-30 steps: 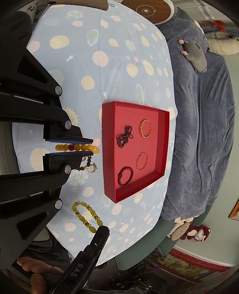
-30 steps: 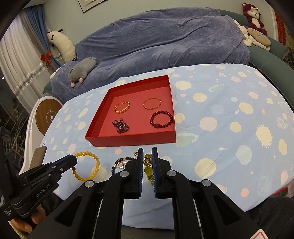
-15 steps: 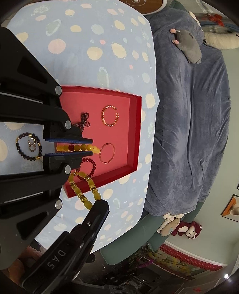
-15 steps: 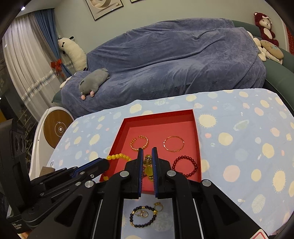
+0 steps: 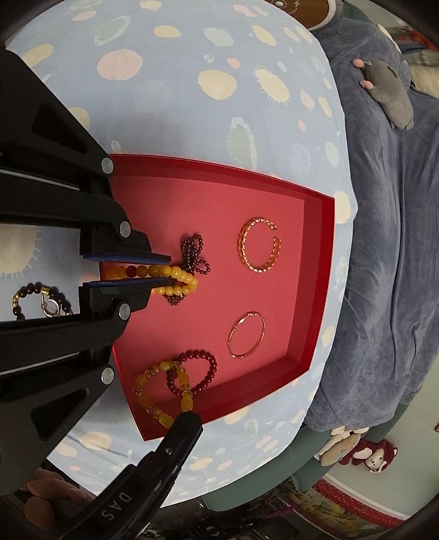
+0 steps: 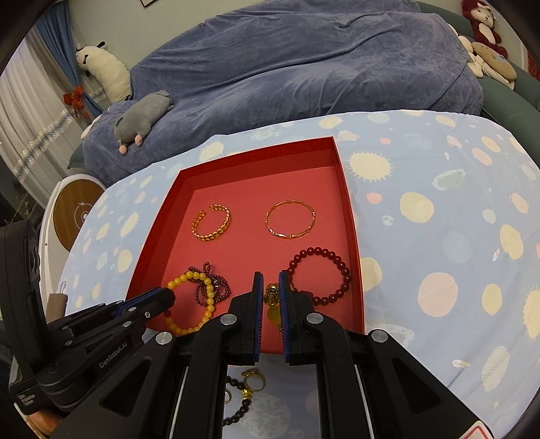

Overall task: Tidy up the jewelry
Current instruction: 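Carry both held bracelets over the red box and open both tools, then withdraw both tools from the box toward the black bead bracelet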

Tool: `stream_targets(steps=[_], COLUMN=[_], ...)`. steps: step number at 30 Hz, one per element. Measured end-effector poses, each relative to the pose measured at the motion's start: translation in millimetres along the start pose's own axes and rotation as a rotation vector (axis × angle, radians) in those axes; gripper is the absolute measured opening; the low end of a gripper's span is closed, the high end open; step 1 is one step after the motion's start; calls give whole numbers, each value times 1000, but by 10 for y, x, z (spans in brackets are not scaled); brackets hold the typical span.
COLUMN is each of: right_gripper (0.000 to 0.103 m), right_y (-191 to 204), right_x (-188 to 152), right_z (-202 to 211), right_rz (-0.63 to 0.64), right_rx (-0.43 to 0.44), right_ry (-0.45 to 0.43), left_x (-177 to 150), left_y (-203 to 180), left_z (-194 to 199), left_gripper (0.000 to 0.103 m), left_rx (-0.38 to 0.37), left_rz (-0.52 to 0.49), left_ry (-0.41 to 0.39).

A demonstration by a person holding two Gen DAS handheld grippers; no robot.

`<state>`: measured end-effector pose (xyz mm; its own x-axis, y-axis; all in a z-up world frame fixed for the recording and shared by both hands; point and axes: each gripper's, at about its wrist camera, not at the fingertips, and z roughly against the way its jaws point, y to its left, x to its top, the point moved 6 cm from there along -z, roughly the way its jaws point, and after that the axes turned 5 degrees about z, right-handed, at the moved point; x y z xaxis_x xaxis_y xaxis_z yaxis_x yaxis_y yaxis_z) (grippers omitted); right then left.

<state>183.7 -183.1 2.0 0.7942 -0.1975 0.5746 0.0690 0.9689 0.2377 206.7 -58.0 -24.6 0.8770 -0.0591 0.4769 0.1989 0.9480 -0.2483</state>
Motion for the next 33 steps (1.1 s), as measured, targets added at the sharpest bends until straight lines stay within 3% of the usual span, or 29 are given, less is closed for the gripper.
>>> stream_targets(steps=[8,9,10,12,13,15,33], right_gripper=[9,11,21,41,44,44,44], right_y=[202,199,187,133,106,77,33], right_x=[254,268,273,278,272,260,-145], right_z=[-115,-115,-108,-76,-56,-39,239], right_rz=[29,25,17,-11,-21,-22,-2], right_rx=[59,47,31,15,12,9,-27], right_ry=[-24,-33,-41,-62,-70,-68,-50], left_x=[55,66,70,82,84,85,-192], left_y=[31,33,33,39,40,41,-38], left_z=[-148,-152,-152,-136,-119,-89,229], left_gripper=[8,11,15,37,39,46,49], left_rx=[40,45,52,69,73,79,72], left_rz=[-16,-17,-20,-21,-21,-23,-25], left_ry=[7,2,-2,-16,-29,-47,-91])
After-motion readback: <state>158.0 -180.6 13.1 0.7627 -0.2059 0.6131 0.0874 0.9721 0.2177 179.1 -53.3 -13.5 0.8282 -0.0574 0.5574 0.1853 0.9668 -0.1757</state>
